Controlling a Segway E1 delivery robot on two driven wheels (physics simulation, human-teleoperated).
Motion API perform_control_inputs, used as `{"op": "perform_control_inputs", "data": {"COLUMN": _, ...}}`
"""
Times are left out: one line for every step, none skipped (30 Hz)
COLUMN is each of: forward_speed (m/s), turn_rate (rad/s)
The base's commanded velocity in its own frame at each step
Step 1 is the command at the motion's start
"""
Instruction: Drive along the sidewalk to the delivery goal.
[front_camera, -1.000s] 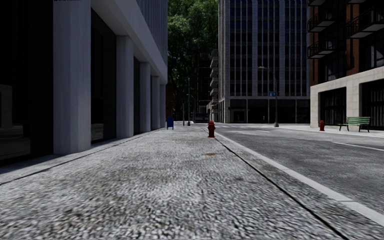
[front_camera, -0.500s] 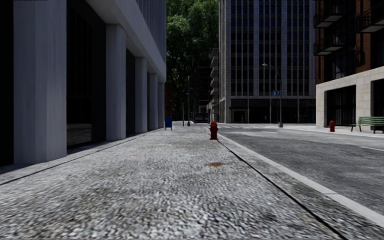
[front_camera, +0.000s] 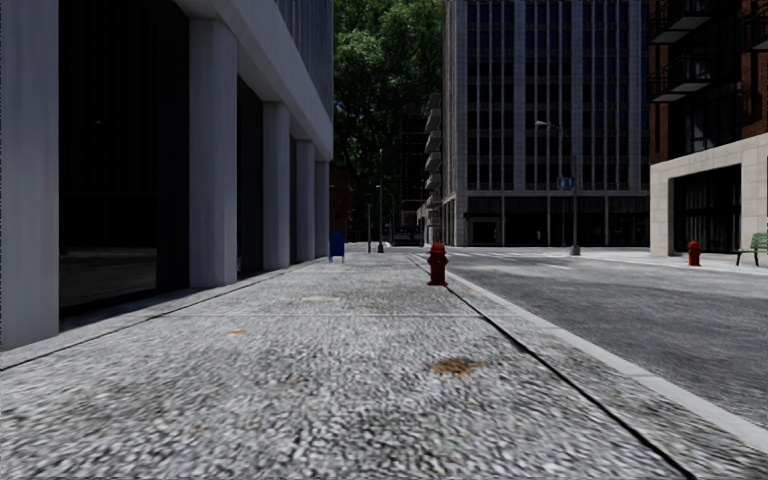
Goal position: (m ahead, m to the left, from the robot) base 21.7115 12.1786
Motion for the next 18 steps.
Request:
{"op": "perform_control_inputs", "data": {"forward_speed": 2.00, "turn_rate": 0.50}}
{"op": "perform_control_inputs", "data": {"forward_speed": 2.00, "turn_rate": 0.50}}
{"op": "perform_control_inputs", "data": {"forward_speed": 2.00, "turn_rate": 0.54}}
{"op": "perform_control_inputs", "data": {"forward_speed": 2.00, "turn_rate": 0.55}}
{"op": "perform_control_inputs", "data": {"forward_speed": 2.00, "turn_rate": 0.55}}
{"op": "perform_control_inputs", "data": {"forward_speed": 2.00, "turn_rate": 0.55}}
{"op": "perform_control_inputs", "data": {"forward_speed": 2.00, "turn_rate": 0.55}}
{"op": "perform_control_inputs", "data": {"forward_speed": 2.00, "turn_rate": 0.10}}
{"op": "perform_control_inputs", "data": {"forward_speed": 2.00, "turn_rate": 0.00}}
{"op": "perform_control_inputs", "data": {"forward_speed": 2.00, "turn_rate": 0.00}}
{"op": "perform_control_inputs", "data": {"forward_speed": 2.00, "turn_rate": 0.00}}
{"op": "perform_control_inputs", "data": {"forward_speed": 2.00, "turn_rate": 0.00}}
{"op": "perform_control_inputs", "data": {"forward_speed": 2.00, "turn_rate": 0.00}}
{"op": "perform_control_inputs", "data": {"forward_speed": 2.00, "turn_rate": 0.00}}
{"op": "perform_control_inputs", "data": {"forward_speed": 2.00, "turn_rate": 0.00}}
{"op": "perform_control_inputs", "data": {"forward_speed": 2.00, "turn_rate": 0.00}}
{"op": "perform_control_inputs", "data": {"forward_speed": 2.00, "turn_rate": 0.00}}
{"op": "perform_control_inputs", "data": {"forward_speed": 2.00, "turn_rate": 0.00}}
